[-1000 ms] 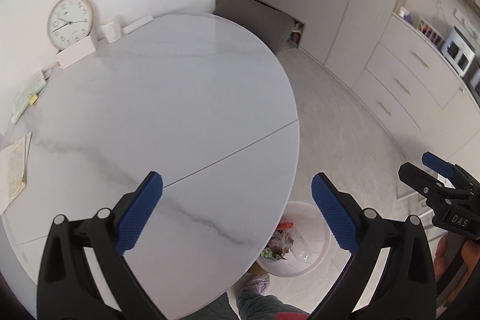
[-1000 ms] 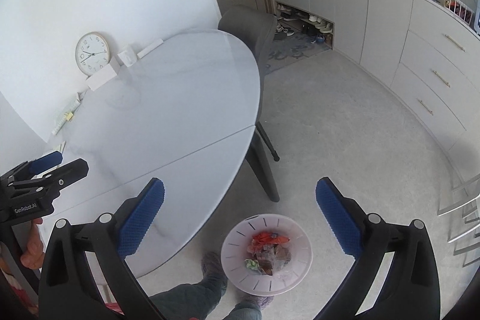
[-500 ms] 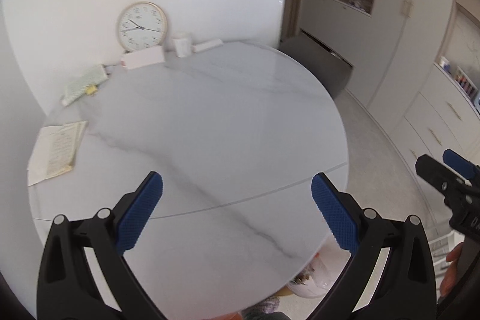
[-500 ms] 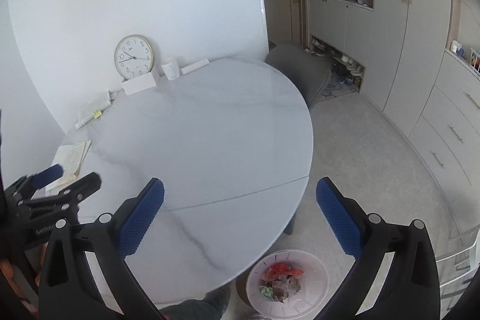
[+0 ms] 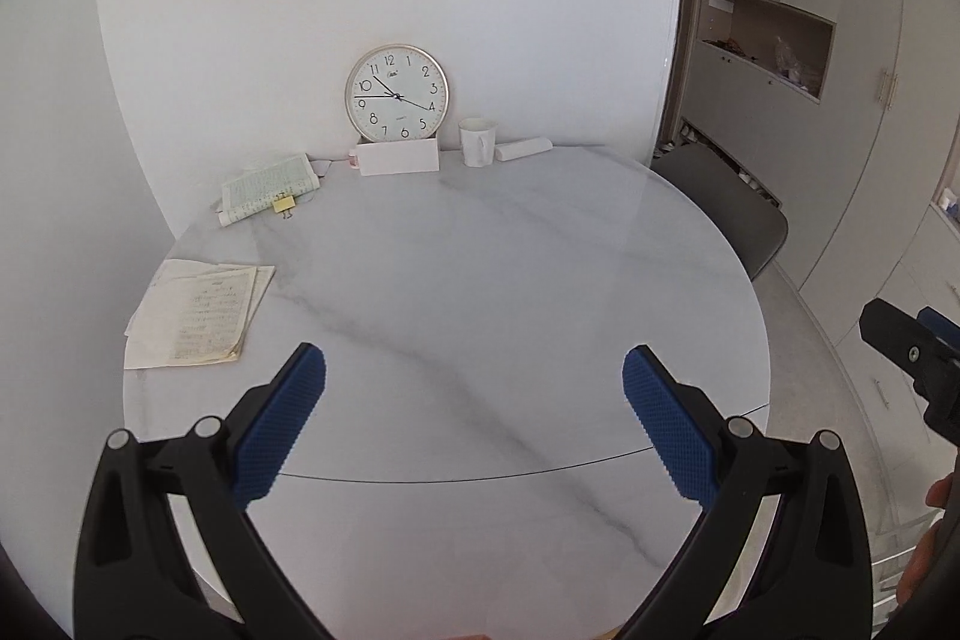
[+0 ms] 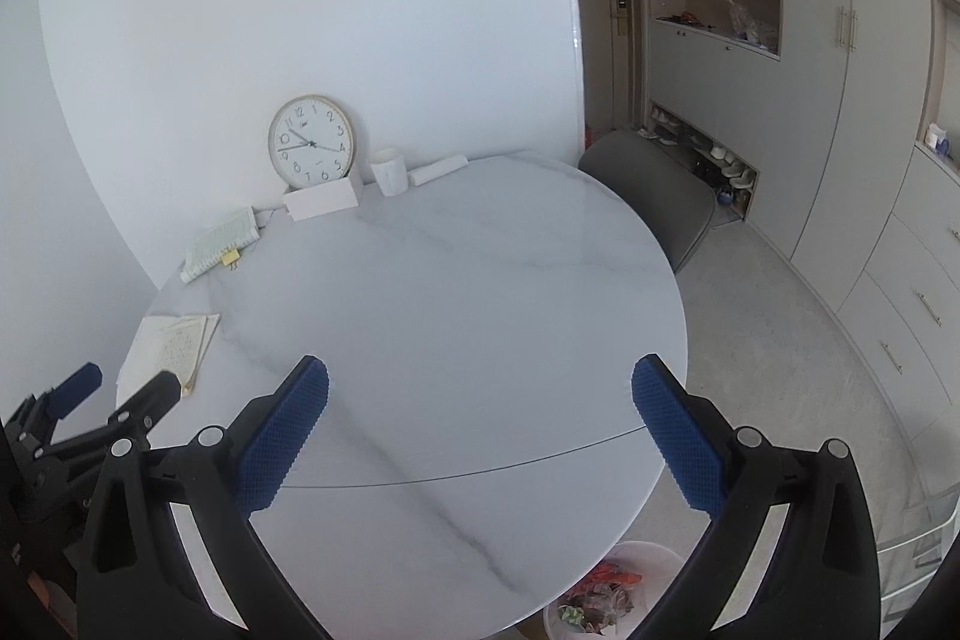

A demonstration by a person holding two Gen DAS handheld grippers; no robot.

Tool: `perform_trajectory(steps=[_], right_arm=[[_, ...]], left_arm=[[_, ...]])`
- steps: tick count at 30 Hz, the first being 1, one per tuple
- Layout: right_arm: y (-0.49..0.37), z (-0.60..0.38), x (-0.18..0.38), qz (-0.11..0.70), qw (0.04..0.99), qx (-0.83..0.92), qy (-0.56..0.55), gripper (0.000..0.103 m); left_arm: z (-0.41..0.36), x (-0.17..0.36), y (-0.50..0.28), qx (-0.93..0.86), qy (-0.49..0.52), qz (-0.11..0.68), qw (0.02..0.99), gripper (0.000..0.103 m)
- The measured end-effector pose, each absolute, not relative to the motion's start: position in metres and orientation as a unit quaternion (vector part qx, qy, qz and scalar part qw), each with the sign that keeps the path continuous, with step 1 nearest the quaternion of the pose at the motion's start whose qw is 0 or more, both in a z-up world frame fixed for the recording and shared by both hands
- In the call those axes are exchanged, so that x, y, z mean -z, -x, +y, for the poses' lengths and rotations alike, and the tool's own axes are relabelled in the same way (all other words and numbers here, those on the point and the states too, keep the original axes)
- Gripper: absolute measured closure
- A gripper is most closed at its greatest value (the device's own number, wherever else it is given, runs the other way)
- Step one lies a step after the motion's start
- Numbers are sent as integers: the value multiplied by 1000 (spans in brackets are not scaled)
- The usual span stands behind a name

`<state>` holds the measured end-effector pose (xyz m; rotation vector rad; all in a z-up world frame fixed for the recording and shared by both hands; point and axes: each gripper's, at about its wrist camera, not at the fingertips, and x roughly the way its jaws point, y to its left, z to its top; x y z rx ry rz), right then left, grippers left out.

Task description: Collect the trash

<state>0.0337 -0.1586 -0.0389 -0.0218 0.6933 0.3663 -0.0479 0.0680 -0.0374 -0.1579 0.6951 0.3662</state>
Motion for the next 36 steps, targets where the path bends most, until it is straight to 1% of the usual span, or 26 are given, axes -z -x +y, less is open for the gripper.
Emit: perform_trajectory(steps=[6,14,36], right_arm=[[-36,-146,50,348,919,-184,26,2],[-42,-145,53,350,920,-171,33,2],[-43,-148,61,361,917,-167,27,2]], left_arm=[[78,47,36,-169,99,353,915,8],[73,52,23,-161,93,358,915,8],[70,55,18,-153,77,370,913,8]])
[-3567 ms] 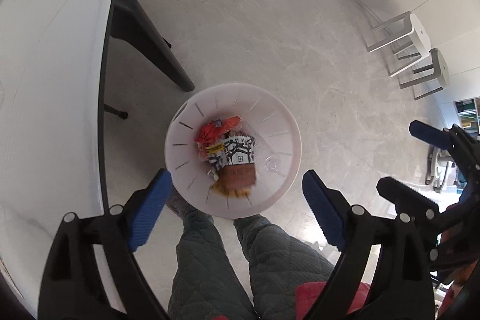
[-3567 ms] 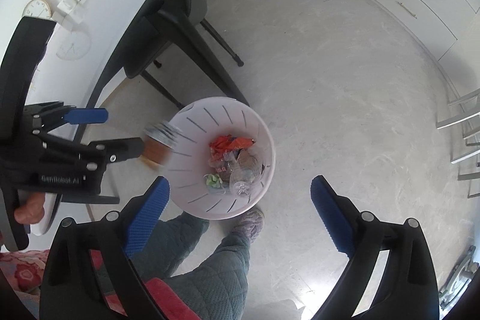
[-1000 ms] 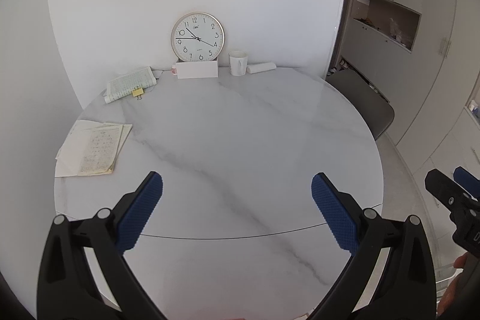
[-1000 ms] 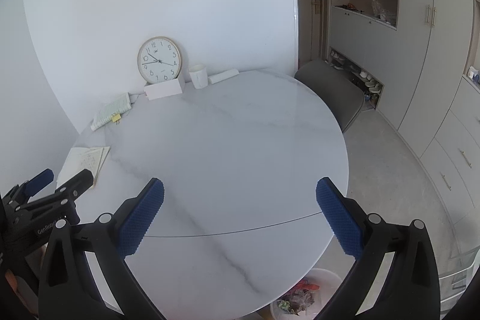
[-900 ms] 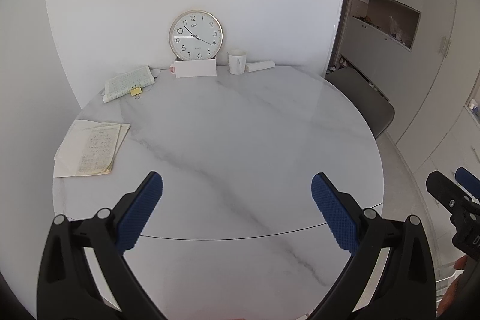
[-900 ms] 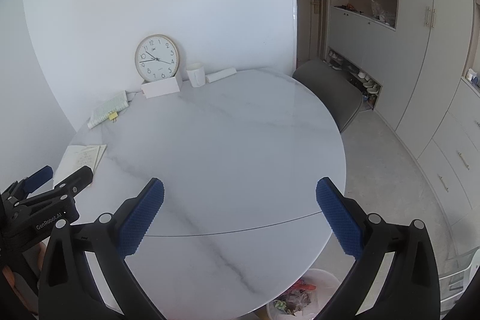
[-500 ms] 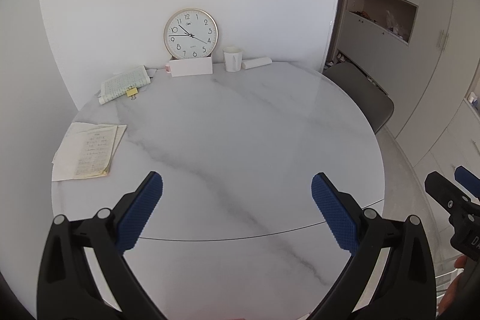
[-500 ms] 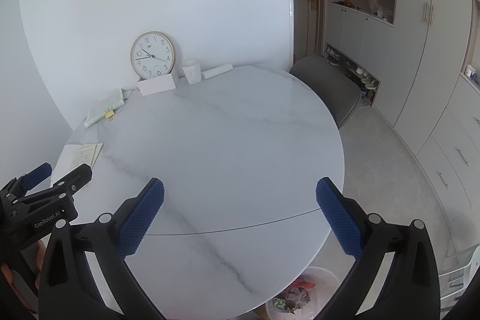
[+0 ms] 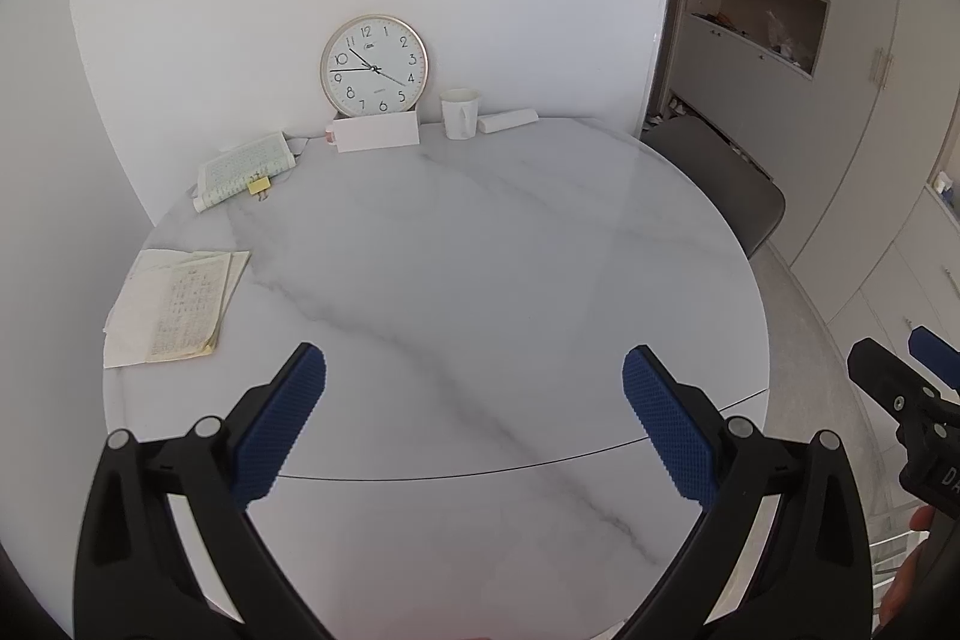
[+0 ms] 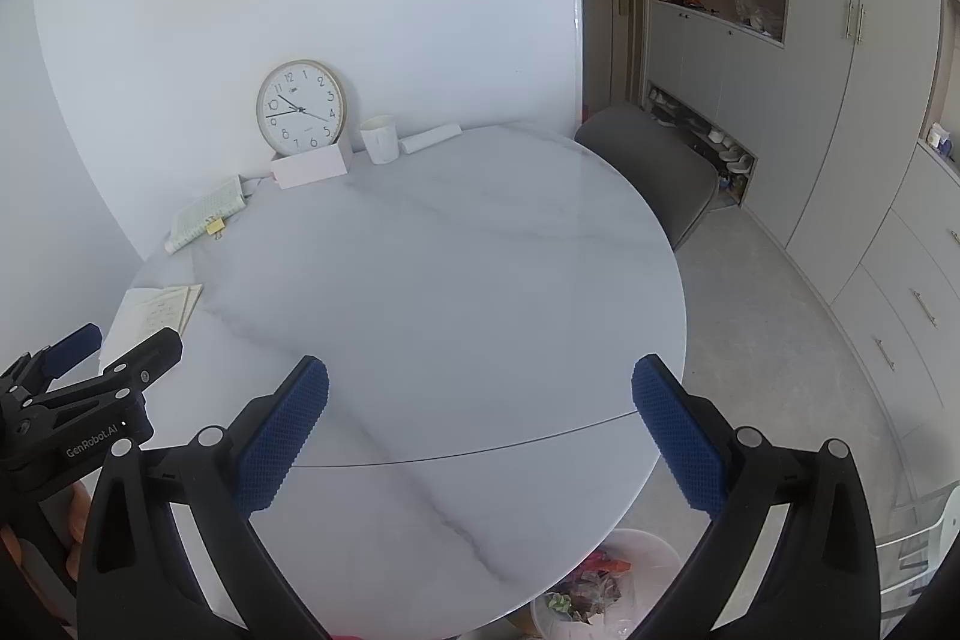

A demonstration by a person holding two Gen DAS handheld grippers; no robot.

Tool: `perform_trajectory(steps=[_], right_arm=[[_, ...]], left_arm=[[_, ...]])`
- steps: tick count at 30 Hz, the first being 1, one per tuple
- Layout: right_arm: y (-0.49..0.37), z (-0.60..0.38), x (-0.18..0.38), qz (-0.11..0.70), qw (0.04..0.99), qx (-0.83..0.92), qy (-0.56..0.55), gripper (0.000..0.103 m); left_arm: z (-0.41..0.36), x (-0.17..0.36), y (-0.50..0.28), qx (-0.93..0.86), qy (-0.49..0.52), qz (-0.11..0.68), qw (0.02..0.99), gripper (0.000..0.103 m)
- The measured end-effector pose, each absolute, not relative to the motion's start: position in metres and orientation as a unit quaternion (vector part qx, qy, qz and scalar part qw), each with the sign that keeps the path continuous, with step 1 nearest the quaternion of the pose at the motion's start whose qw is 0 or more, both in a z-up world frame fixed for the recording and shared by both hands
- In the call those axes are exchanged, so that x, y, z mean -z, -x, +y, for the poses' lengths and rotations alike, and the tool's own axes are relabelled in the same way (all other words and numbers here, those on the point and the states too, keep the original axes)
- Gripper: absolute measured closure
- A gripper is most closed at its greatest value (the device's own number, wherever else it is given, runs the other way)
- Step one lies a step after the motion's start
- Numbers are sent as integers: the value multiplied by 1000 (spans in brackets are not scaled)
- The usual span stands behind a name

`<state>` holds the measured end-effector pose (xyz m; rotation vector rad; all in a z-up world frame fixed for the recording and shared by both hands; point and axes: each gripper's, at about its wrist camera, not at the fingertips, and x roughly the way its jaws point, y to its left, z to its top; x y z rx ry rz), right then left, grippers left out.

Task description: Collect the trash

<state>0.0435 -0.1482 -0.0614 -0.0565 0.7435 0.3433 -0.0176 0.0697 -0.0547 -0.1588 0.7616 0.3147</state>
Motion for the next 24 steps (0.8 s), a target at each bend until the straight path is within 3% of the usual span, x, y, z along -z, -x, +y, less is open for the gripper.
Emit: perform_trajectory(steps=[24], right_arm=[[-44,-145,66,368,913,-173,30,2]], left_arm=[[64,58,16,-160,73,374,911,8]])
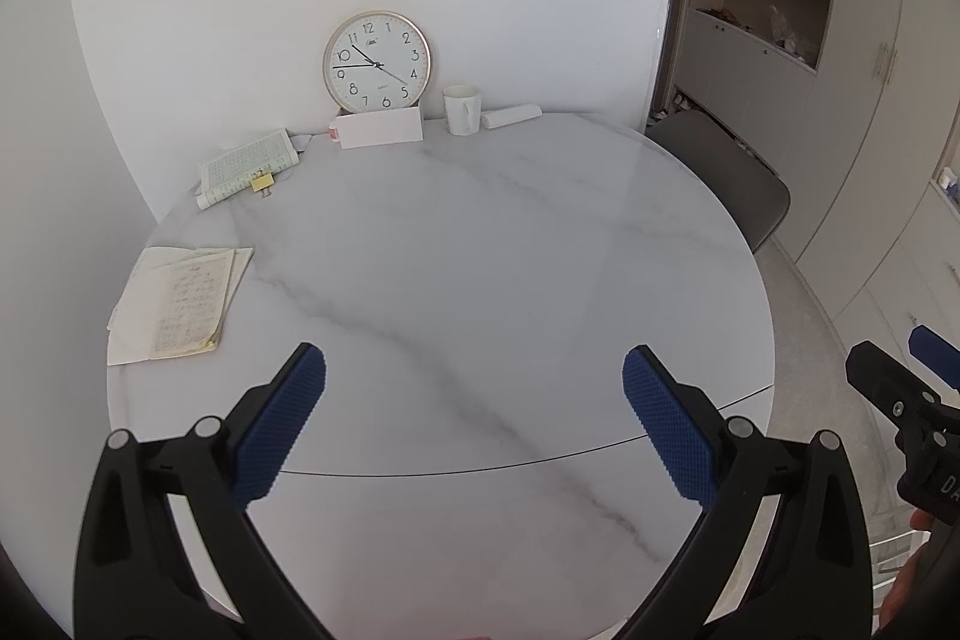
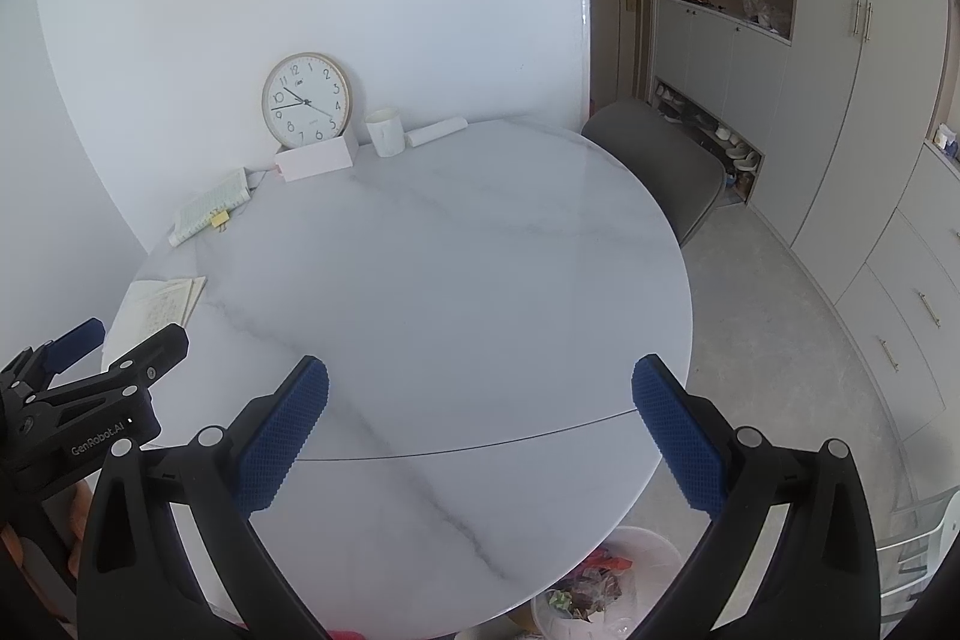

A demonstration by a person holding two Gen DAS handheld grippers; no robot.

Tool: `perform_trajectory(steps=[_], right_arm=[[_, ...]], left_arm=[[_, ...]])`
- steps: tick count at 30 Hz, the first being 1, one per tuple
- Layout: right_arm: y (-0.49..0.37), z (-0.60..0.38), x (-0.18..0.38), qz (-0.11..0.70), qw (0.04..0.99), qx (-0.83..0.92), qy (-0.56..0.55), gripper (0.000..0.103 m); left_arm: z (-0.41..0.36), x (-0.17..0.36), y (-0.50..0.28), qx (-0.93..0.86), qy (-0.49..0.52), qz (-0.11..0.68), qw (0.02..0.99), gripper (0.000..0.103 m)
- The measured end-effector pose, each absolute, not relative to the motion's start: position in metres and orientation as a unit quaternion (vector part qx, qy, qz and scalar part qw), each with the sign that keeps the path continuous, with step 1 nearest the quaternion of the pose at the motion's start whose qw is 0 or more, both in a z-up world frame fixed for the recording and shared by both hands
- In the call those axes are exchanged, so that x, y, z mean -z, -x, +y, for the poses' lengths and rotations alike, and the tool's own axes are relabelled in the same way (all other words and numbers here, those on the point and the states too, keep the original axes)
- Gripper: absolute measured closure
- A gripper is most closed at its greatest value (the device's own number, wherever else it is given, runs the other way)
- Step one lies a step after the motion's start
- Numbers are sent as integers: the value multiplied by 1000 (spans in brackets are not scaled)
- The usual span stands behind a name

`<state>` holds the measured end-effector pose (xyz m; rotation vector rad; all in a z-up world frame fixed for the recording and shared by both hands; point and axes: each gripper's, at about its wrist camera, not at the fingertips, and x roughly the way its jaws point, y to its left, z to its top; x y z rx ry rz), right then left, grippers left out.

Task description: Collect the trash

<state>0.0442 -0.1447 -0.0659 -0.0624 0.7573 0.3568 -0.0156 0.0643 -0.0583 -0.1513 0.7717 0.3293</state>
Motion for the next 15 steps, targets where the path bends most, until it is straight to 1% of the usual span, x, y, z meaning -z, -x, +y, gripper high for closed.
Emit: perform_trajectory(steps=[15], right_arm=[[-45,-145,67,369,913,-173,28,2]], left_arm=[[65,59,14,-159,73,377,910,8]])
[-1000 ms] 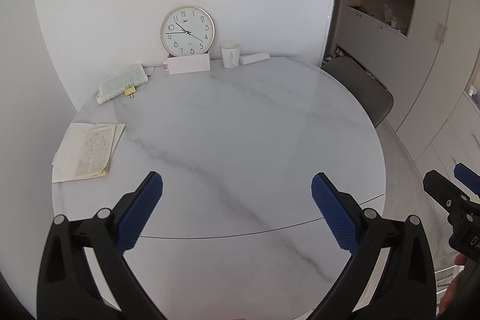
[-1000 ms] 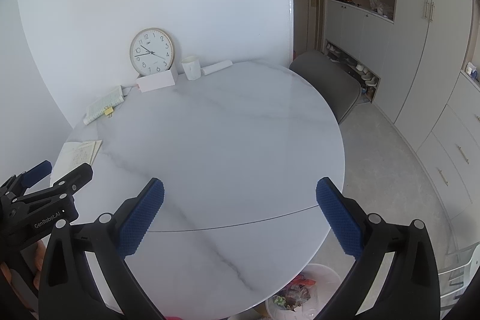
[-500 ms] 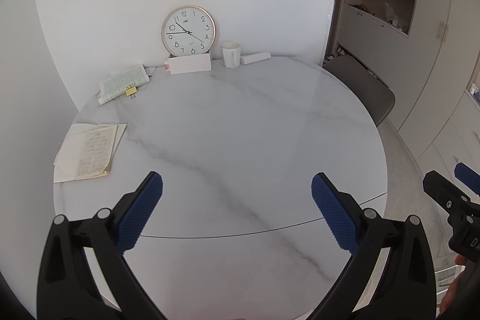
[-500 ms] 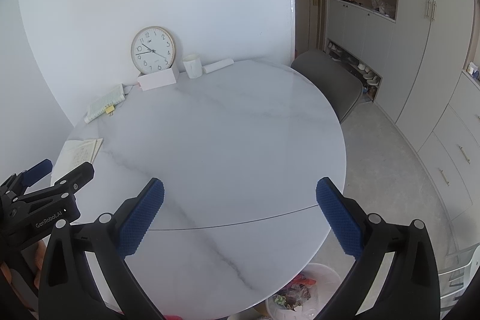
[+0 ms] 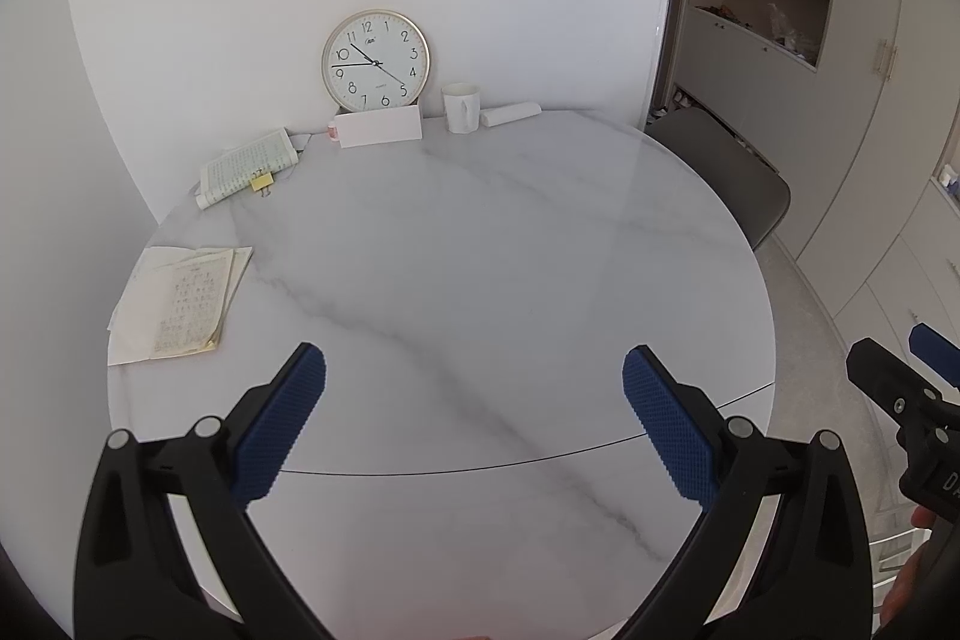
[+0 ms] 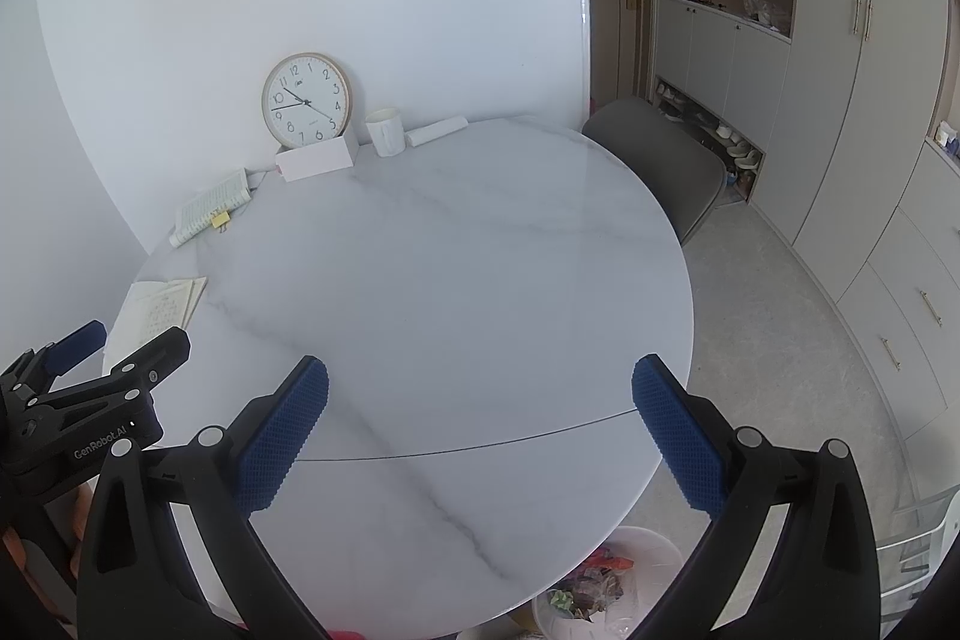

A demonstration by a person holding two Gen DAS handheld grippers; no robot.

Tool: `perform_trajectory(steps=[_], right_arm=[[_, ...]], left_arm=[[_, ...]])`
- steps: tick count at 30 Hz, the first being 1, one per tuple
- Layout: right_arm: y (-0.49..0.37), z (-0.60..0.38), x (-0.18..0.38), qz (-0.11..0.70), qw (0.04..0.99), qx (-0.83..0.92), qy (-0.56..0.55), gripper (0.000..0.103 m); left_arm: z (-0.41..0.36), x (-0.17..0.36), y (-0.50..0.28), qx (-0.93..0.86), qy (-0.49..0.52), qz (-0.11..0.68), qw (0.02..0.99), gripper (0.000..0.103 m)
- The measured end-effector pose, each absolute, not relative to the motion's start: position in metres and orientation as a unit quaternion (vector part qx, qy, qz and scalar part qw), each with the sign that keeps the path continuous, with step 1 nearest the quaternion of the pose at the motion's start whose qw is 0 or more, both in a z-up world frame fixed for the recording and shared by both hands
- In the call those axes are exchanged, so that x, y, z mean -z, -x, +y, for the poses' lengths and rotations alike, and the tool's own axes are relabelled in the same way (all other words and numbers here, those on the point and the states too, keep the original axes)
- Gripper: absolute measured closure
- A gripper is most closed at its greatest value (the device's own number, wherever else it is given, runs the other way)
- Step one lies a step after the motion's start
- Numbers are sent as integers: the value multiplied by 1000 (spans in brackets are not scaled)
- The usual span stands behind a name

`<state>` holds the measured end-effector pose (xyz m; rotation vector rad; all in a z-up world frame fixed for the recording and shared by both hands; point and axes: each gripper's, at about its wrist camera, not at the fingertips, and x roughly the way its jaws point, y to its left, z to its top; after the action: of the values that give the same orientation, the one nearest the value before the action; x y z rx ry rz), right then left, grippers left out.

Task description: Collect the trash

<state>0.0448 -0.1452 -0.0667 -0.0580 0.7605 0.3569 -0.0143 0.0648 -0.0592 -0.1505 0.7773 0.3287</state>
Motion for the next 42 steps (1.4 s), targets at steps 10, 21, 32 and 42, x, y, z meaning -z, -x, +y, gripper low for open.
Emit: perform_trajectory(steps=[10,21,32,42], right_arm=[[-44,-143,68,372,911,-174,25,2],[-44,-144,68,372,911,-174,25,2],[-44,-144,68,373,911,-174,25,2],[-45,-145,74,377,909,-174,24,2]], left_arm=[[66,61,13,-156,77,381,908,8],[65,62,13,-157,75,380,909,8],[64,62,12,-152,76,382,908,8],[64,66,7,-151,74,385,907,8]])
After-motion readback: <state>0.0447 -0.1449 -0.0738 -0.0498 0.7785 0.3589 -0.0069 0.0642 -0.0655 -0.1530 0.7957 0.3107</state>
